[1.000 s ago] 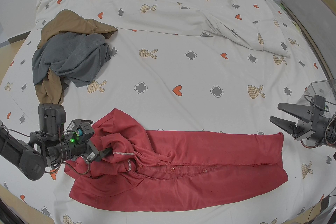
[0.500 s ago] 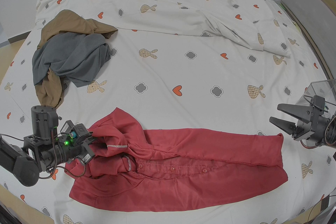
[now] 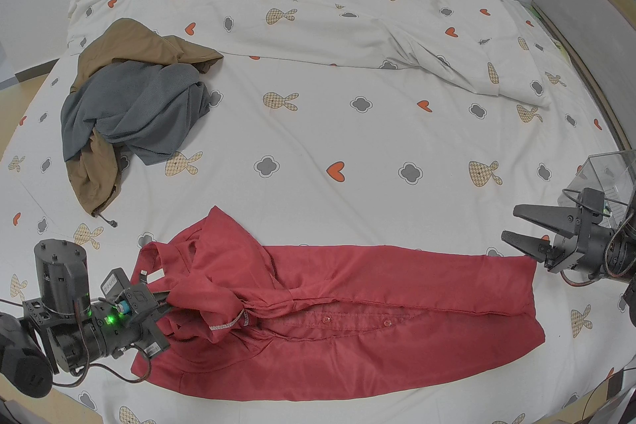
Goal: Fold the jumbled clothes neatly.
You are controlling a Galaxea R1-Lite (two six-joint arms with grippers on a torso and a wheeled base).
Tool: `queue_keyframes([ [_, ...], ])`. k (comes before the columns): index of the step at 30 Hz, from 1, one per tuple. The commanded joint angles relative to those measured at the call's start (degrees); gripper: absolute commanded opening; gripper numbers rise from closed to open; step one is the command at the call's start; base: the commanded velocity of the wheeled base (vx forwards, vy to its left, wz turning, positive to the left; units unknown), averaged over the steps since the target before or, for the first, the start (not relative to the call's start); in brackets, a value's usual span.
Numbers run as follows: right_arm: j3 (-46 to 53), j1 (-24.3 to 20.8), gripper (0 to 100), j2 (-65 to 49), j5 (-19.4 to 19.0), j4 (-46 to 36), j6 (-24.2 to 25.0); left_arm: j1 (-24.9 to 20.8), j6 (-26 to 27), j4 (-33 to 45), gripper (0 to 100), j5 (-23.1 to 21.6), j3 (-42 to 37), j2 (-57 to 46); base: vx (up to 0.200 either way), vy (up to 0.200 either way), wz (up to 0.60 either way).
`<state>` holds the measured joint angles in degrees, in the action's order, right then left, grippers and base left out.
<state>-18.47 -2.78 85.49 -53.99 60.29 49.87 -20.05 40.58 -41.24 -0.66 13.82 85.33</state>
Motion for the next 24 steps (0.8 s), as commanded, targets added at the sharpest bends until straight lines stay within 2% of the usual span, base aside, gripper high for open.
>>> queue_keyframes([
  [1,-0.1,0.1,100,4.9,0.0,0.2,-0.1,-2.7,-0.1,0.0,0,1.2,-2.1,-1.7,0.000,0.000,0.00],
  [14,-0.1,0.0,100,5.7,0.0,0.2,-0.1,-3.8,-0.2,0.0,0,2.2,-5.3,-1.8,0.000,0.000,0.00],
  [24,-0.1,-0.1,100,6.3,0.0,0.2,-0.2,-3.8,-2.4,-0.1,0,5.8,-7.0,0.4,0.000,0.000,0.00],
])
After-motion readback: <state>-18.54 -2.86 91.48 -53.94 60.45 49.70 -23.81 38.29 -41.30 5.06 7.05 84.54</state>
